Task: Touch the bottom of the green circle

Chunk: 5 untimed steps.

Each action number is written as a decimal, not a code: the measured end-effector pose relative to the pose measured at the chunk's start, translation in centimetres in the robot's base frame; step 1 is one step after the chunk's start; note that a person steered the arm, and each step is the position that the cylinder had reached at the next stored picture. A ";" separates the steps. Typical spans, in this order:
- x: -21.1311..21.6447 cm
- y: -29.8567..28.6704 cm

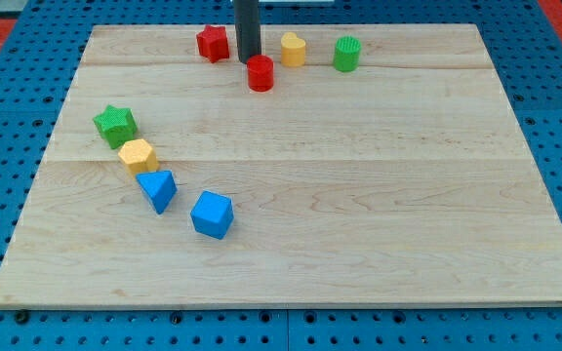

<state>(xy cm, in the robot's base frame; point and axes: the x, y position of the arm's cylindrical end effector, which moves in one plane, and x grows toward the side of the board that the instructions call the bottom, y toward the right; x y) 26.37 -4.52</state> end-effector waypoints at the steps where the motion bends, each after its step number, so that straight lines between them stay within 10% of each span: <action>1: 2.1 -3.3; 5: 6.0 9.5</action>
<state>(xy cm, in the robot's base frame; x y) 32.39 4.96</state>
